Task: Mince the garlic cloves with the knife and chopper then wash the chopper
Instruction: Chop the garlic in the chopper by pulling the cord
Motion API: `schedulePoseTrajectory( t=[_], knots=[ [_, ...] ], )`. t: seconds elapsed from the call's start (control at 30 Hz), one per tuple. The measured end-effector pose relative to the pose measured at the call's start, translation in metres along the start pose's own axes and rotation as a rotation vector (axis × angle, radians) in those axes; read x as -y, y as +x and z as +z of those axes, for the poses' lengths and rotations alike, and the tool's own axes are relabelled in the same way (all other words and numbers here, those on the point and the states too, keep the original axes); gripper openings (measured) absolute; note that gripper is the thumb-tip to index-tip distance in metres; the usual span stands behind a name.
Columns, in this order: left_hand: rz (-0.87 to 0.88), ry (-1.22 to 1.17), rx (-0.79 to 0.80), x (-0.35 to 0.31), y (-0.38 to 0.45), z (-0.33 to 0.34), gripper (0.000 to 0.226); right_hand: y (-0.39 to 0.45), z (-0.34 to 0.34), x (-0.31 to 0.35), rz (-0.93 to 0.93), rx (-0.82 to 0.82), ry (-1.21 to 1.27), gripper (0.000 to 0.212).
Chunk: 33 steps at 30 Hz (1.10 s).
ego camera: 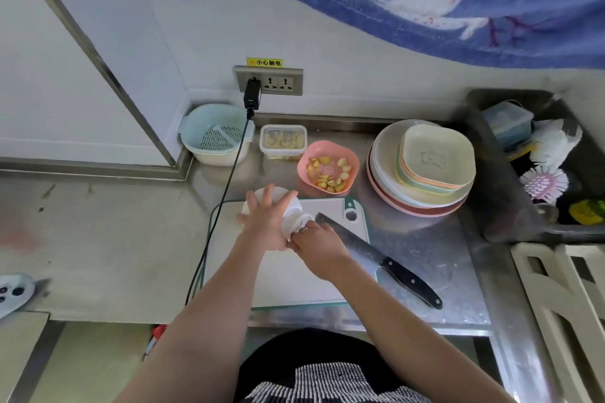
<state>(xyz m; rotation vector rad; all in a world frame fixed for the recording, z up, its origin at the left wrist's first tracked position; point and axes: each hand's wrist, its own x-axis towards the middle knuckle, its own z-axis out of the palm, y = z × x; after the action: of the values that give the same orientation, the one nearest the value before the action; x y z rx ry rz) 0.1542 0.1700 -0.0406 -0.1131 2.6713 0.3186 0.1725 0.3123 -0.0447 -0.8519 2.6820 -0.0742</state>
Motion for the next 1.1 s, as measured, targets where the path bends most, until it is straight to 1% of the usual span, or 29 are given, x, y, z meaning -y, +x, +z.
schedulePoseTrajectory(
  t=[0.2,0.3,0.37,0.5,0.63,0.73,0.77,0.8,0.87,0.9,0.97,1.03,1.1],
  knots=[
    [-0.024,-0.037,0.000,-0.006,-0.003,0.001,0.113,-0.006,0.002,-0.003,0.040,-0.040,0.055,0.038],
    [-0.053,-0.069,-0.007,-0.007,-0.006,0.002,0.113,-0.019,0.003,-0.014,0.088,-0.047,0.081,0.038],
    [-0.061,-0.084,-0.023,-0.006,-0.006,0.002,0.112,-0.035,0.008,-0.027,0.167,-0.029,0.097,0.038],
    [-0.069,-0.086,-0.025,-0.008,-0.006,0.002,0.112,-0.061,0.015,-0.052,0.381,-0.002,0.069,0.036],
    [-0.064,-0.086,-0.030,-0.007,-0.006,0.003,0.111,-0.063,0.017,-0.057,0.453,-0.101,0.051,0.038],
    [-0.058,-0.079,-0.032,-0.006,-0.006,0.002,0.111,-0.055,0.009,-0.056,0.505,-0.116,0.079,0.039],
    [-0.051,-0.070,-0.026,-0.006,-0.006,0.002,0.111,-0.051,0.003,-0.054,0.496,-0.094,0.095,0.038],
    [-0.039,-0.059,-0.018,-0.005,-0.006,0.002,0.112,-0.044,-0.001,-0.051,0.449,-0.073,0.110,0.034],
    [-0.012,-0.036,-0.001,-0.003,-0.005,0.001,0.112,-0.028,-0.008,-0.040,0.285,-0.017,0.142,0.026],
    [-0.004,-0.027,0.007,-0.003,-0.005,0.000,0.112,-0.018,-0.009,-0.031,0.200,0.009,0.138,0.026],
    [0.003,-0.024,0.012,-0.002,-0.005,-0.001,0.111,0.001,-0.010,-0.012,0.062,0.023,0.075,0.035],
    [0.009,-0.025,0.007,-0.002,-0.005,-0.001,0.110,0.011,-0.015,0.000,-0.011,0.002,0.038,0.038],
    [0.018,-0.011,-0.006,-0.001,-0.004,0.000,0.110,0.011,-0.015,0.001,-0.031,0.001,-0.015,0.039]
  ],
)
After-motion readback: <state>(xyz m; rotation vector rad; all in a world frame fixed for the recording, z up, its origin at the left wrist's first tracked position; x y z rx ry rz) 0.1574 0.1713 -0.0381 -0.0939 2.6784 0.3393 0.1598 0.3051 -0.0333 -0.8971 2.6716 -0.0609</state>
